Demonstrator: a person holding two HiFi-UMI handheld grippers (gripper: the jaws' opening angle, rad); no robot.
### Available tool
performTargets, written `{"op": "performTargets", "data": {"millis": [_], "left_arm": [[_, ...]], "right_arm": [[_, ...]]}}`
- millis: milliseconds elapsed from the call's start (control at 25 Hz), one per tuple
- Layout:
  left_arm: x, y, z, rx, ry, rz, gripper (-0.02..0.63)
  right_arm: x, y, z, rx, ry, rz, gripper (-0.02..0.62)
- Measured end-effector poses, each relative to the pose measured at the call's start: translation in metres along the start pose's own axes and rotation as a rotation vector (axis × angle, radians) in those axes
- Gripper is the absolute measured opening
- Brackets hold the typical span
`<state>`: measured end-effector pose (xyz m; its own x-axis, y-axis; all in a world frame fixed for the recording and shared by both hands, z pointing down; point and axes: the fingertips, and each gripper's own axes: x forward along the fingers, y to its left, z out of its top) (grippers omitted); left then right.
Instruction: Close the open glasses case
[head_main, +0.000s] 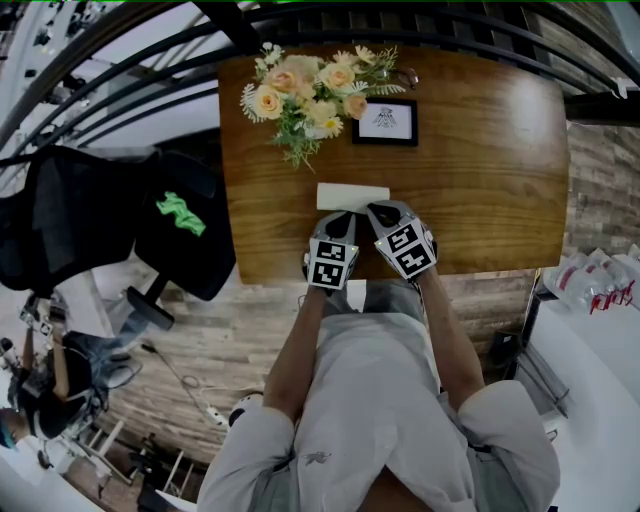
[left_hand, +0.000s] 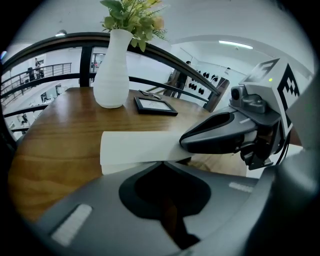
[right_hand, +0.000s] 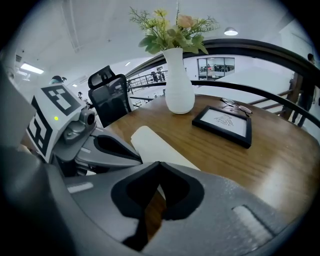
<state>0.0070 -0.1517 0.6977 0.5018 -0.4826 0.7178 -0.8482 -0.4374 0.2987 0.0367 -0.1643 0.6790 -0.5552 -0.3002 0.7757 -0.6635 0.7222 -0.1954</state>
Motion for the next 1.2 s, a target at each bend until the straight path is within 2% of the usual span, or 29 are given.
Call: {"op": "performTargets", "data": {"millis": [240,480,880,1200], "left_arm": [[-0.001,0.003,-0.003,0.009,0.003,-0.002,0.019],[-0.013,0.004,0.004,0.034,-0.025,-0.007,0.019],[-0.06,0.008,0.06,0.106,-0.192,-0.013,0.019],[-0.117,-0.003,0.116,0.237,-0.383,-0.03,0.02]], "right_arm": [[0.0,0.0,0.0,0.002,-0.007,-0.011,0.003],[-0.014,-0.004,0.008,0.007,-0.062,-0.041,0.003],[-0.06,-0.006,0.04,-0.004,-0.222,-0.146,0.003],[-0.126,0.004,0.085,0.005,-0.417,-0.268,0.003]]}}
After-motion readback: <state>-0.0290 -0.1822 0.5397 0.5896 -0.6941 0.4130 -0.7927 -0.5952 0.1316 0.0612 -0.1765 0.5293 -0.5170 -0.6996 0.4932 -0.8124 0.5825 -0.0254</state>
